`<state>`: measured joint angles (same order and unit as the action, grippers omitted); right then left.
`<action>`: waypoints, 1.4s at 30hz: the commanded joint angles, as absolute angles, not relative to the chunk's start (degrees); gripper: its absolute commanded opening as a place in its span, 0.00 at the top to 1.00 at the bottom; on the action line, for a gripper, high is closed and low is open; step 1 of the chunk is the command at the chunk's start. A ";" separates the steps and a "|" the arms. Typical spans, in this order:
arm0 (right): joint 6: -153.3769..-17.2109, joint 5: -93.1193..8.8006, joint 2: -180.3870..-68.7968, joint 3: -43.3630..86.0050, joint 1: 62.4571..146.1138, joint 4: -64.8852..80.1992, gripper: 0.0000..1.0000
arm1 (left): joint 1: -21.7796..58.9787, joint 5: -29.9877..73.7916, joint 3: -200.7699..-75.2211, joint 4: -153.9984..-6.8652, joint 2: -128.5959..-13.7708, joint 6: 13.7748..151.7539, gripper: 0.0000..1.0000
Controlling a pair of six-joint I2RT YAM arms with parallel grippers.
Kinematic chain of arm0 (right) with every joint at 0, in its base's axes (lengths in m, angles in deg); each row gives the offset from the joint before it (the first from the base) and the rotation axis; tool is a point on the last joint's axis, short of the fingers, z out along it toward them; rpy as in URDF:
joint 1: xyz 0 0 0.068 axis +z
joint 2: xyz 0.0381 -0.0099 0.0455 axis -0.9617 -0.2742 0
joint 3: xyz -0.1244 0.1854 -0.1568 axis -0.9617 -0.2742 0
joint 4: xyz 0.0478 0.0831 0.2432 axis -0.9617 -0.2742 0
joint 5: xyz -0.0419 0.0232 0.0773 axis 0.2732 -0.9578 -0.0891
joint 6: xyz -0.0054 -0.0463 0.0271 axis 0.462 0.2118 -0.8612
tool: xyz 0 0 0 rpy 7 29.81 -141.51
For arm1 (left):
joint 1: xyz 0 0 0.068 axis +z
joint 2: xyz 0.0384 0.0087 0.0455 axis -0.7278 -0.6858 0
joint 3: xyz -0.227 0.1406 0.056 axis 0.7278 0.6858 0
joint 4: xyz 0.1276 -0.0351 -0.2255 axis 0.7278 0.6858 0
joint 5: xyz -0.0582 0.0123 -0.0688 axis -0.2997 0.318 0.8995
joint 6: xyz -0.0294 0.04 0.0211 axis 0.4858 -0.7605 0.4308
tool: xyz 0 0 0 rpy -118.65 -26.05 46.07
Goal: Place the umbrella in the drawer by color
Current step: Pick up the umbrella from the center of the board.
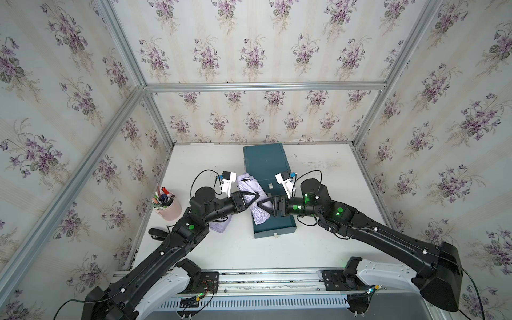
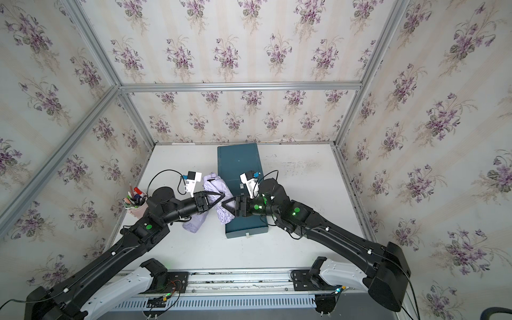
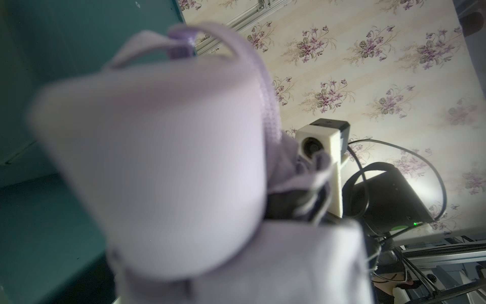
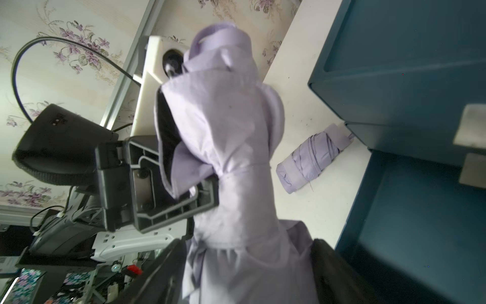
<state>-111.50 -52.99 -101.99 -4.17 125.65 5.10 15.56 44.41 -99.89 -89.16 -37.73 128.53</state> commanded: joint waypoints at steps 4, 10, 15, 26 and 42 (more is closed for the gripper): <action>-116.91 -64.13 -100.70 -5.64 123.57 11.15 0.22 | 15.56 45.04 -98.92 -99.37 -36.23 130.77 0.72; -116.79 -64.87 -100.19 -4.87 123.57 11.92 0.51 | 15.64 44.22 -97.94 -95.66 -35.09 129.46 0.73; -115.82 -65.89 -103.30 -2.70 123.57 11.70 0.85 | 15.59 39.98 -98.68 -83.79 -31.72 125.01 0.39; -109.49 -61.28 -106.33 6.05 121.89 0.79 1.00 | 15.60 15.38 -114.85 -39.83 -25.41 112.91 0.00; -106.38 -56.73 -104.99 10.16 119.17 -7.47 1.00 | 15.59 3.28 -119.57 -17.61 -15.73 110.88 0.00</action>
